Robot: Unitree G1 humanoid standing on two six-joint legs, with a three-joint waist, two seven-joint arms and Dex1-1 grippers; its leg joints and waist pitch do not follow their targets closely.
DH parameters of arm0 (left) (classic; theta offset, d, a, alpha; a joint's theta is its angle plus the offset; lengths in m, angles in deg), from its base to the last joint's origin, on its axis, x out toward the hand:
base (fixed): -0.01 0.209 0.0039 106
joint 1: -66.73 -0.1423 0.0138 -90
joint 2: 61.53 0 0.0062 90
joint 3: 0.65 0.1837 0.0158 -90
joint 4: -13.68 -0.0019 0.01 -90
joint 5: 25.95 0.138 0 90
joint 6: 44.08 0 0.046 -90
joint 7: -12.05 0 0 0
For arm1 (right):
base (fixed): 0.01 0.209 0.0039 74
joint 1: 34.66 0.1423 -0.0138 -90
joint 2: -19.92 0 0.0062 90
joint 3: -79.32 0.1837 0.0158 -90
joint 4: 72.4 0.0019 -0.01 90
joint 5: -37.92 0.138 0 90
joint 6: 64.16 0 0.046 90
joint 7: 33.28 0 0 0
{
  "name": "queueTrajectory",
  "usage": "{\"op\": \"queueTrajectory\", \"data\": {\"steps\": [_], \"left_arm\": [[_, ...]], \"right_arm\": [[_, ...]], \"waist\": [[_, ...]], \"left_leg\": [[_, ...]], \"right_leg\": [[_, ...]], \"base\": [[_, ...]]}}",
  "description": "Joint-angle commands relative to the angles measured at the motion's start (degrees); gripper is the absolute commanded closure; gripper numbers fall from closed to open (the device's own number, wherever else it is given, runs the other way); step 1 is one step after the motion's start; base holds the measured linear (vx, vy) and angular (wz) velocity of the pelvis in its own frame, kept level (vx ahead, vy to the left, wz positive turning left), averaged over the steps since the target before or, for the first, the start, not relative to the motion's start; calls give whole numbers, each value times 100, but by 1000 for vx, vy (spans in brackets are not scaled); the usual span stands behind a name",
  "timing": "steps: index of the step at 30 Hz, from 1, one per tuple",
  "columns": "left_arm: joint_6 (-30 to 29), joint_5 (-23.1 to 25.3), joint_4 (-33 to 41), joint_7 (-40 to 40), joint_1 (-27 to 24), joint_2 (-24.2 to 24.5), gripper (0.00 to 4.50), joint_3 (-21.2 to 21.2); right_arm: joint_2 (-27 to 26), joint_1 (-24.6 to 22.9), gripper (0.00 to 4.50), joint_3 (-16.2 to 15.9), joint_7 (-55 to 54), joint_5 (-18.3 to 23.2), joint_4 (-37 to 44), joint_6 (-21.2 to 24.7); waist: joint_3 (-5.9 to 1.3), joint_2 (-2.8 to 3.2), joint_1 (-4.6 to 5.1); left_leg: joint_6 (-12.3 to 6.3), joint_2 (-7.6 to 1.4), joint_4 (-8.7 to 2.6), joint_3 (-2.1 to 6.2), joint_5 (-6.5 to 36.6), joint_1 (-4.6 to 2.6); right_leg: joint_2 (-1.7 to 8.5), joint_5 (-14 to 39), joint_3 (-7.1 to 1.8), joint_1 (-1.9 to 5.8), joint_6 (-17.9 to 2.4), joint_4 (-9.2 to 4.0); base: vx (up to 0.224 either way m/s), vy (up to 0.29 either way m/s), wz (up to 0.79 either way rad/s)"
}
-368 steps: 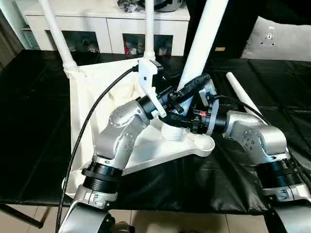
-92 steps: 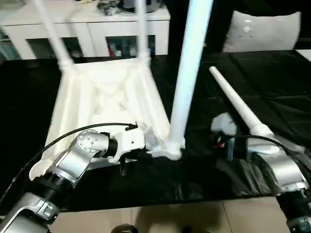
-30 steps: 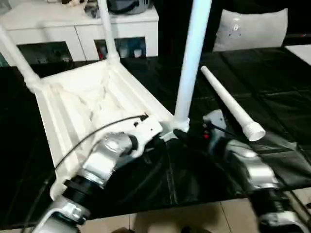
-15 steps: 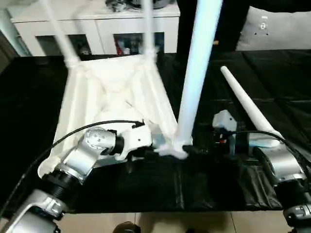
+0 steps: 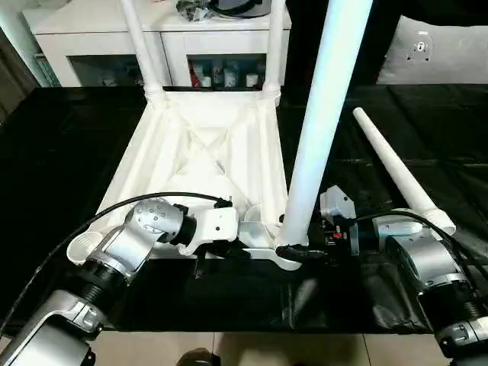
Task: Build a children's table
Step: Rotate leg to tighten
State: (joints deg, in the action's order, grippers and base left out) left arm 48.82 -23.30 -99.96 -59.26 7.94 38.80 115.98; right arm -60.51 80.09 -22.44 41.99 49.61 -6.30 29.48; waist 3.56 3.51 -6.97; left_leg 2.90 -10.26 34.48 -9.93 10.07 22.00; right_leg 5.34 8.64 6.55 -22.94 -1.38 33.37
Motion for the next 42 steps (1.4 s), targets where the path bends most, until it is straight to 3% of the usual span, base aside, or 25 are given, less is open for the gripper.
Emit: {"op": "queueTrajectory", "data": {"steps": [1, 5, 6, 8, 11, 13, 14, 16, 17, 18, 19, 20, 22, 24, 26, 27, 29, 30, 31, 32, 33, 34, 36, 38, 42], "left_arm": [[192, 149, 26, -284, 12, -65, 450, 265], [98, 53, 35, -263, -40, -89, 450, 196], [-152, 2, 156, -95, -127, -106, 450, 102], [-422, -29, 274, 108, -200, -139, 450, 6], [-1007, -126, 588, 511, -338, -259, 450, -205], [-1892, -157, 1186, 1258, -557, -541, 450, -497], [-2085, -158, 1305, 1412, -597, -619, 450, -550], [-2537, -157, 1619, 1831, -702, -924, 450, -660], [-2696, -144, 1723, 1972, -731, -1045, 450, -682], [-2825, -127, 1824, 2097, -757, -1167, 450, -696], [-2825, -127, 1824, 2097, -757, -1167, 450, -696], [-2930, -57, 1873, 2328, -750, -1353, 450, -725], [-3030, 19, 1894, 2577, -722, -1544, 450, -752], [-3030, 19, 1894, 2577, -722, -1544, 450, -752], [-3109, 86, 1861, 2866, -666, -1730, 450, -814], [-3150, 105, 1850, 2971, -636, -1786, 450, -837], [-3197, 123, 1829, 3050, -592, -1788, 450, -869], [-3257, 144, 1850, 3092, -574, -1767, 450, -875], [-3317, 164, 1882, 3118, -567, -1746, 450, -875], [-3317, 164, 1882, 3118, -567, -1746, 450, -875], [-3376, 193, 1883, 3150, -549, -1700, 450, -891], [-3376, 193, 1883, 3150, -549, -1700, 450, -891], [-3349, 254, 1814, 3140, -515, -1605, 450, -904], [-3148, 296, 1654, 2990, -484, -1434, 450, -888], [-2382, 283, 1309, 2403, -464, -1071, 450, -736]], "right_arm": [[38, 61, 137, 3, 9, 66, -35, 43], [31, 9, 167, 20, 47, 114, -7, 131], [-12, -85, 167, 41, -39, 166, 72, 339], [-64, -148, 175, 61, -209, 175, 120, 577], [-293, -192, 181, 113, -733, 93, 96, 822], [-893, -116, 181, 289, -1940, -116, -167, 972], [-1022, -83, 182, 339, -2178, -135, -241, 1019], [-1416, 74, 182, 542, -2913, -126, -531, 1108], [-1554, 134, 183, 617, -3158, -107, -631, 1145], [-1674, 192, 183, 675, -3420, -109, -723, 1169], [-1674, 192, 183, 675, -3420, -109, -723, 1169], [-1801, 274, 183, 741, -3761, -125, -871, 1217], [-1909, 340, 183, 779, -4093, -169, -990, 1212], [-1909, 340, 183, 779, -4093, -169, -990, 1212], [-2011, 383, 183, 844, -4391, -198, -1079, 1210], [-2051, 377, 183, 870, -4438, -204, -1083, 1166], [-2071, 320, 127, 935, -4405, -183, -1002, 1132], [-2081, 283, 127, 981, -4395, -185, -947, 1100], [-2088, 256, 113, 1015, -4390, -193, -906, 1074], [-2088, 256, 105, 1015, -4390, -193, -906, 1074], [-2039, 215, 92, 1016, -4310, -198, -841, 1013], [-2039, 215, 80, 1016, -4310, -198, -841, 1013], [-1881, 134, 73, 984, -4078, -173, -693, 836], [-1570, 17, 50, 957, -3569, -52, -427, 629], [-853, -109, 27, 916, -2435, 135, -20, 304]], "waist": [[-481, -66, 15], [-486, -79, 10], [-486, -109, 9], [-487, -79, 1], [-478, -92, 29], [-433, -89, 99], [-396, -106, 198], [-384, -137, 342], [-388, -131, 409], [-375, -109, 528], [-390, -103, 570], [-385, -144, 608], [-367, -153, 673], [-349, -141, 700], [-347, -86, 747], [-335, -23, 778], [-324, 1, 818], [-348, -13, 836], [-347, -22, 830], [-348, -53, 806], [-355, -6, 789], [-377, -39, 762], [-384, -31, 732], [-414, -47, 655], [-438, -76, 517]], "left_leg": [[-467, -336, -395, 88, 1203, -102], [-457, -337, -397, 91, 1209, -103], [-458, -339, -400, 89, 1196, -100], [-473, -351, -401, 96, 1129, -97], [-378, -345, -424, 97, 1358, -111], [-227, -327, -456, 118, 1639, -115], [-89, -315, -497, 145, 1832, -81], [30, -257, -485, 188, 2195, -78], [81, -268, -488, 200, 2231, -76], [69, -215, -435, 216, 2390, -117], [37, -214, -425, 219, 2372, -115], [-32, -212, -442, 235, 2344, -66], [-65, -167, -373, 200, 2510, -181], [-117, -141, -353, 209, 2540, -177], [-104, -195, -391, 258, 2809, -211], [-71, -262, -447, 294, 3107, -243], [-20, -334, -519, 340, 3472, -249], [8, -352, -553, 351, 3569, -222], [11, -337, -550, 340, 3553, -230], [-13, -257, -480, 289, 3282, -252], [-23, -245, -469, 284, 3153, -242], [-77, -250, -470, 268, 2899, -206], [-140, -276, -496, 269, 2661, -148], [-246, -278, -490, 231, 2362, -137], [-419, -275, -462, 185, 1909, -101]], "right_leg": [[402, 1632, -326, 289, -1090, -334], [397, 1618, -323, 292, -1093, -329], [397, 1626, -322, 295, -1091, -331], [397, 1538, -325, 288, -1120, -315], [397, 1756, -322, 290, -1072, -341], [405, 2222, -310, 278, -963, -398], [399, 2498, -289, 295, -911, -395], [411, 3212, -215, 344, -546, -497], [423, 3257, -212, 344, -523, -484], [422, 3718, -128, 309, -291, -628], [436, 3641, -130, 322, -293, -636], [398, 3538, -105, 335, -255, -651], [375, 3758, -63, 222, -210, -727], [368, 3964, -8, 228, -93, -783], [347, 3816, 54, 233, -71, -803], [336, 3560, 95, 263, -130, -797], [319, 3218, 120, 316, -181, -749], [347, 2914, 77, 364, -261, -680], [369, 2894, 51, 344, -306, -685], [434, 3105, 20, 290, -405, -736], [450, 3104, 7, 299, -433, -730], [452, 2957, -27, 312, -490, -712], [433, 2656, -65, 339, -594, -650], [413, 2223, -107, 343, -740, -604], [419, 2073, -145, 365, -792, -557]], "base": [[0, 0, 0], [0, 0, 0], [0, 0, 0], [0, 0, 0], [0, 0, 0], [0, 0, 0], [0, 0, 0], [-21, 4, -11], [-44, 12, -20], [-44, 12, -20], [0, 0, 0], [0, 0, 0], [0, 0, 0], [0, 0, 0], [0, 0, 0], [0, 0, 0], [0, 0, 0], [0, 0, 0], [0, 0, 0], [0, 0, 0], [0, 0, 0], [0, 0, 0], [0, 0, 0], [0, 0, 0], [0, 0, 0]]}}
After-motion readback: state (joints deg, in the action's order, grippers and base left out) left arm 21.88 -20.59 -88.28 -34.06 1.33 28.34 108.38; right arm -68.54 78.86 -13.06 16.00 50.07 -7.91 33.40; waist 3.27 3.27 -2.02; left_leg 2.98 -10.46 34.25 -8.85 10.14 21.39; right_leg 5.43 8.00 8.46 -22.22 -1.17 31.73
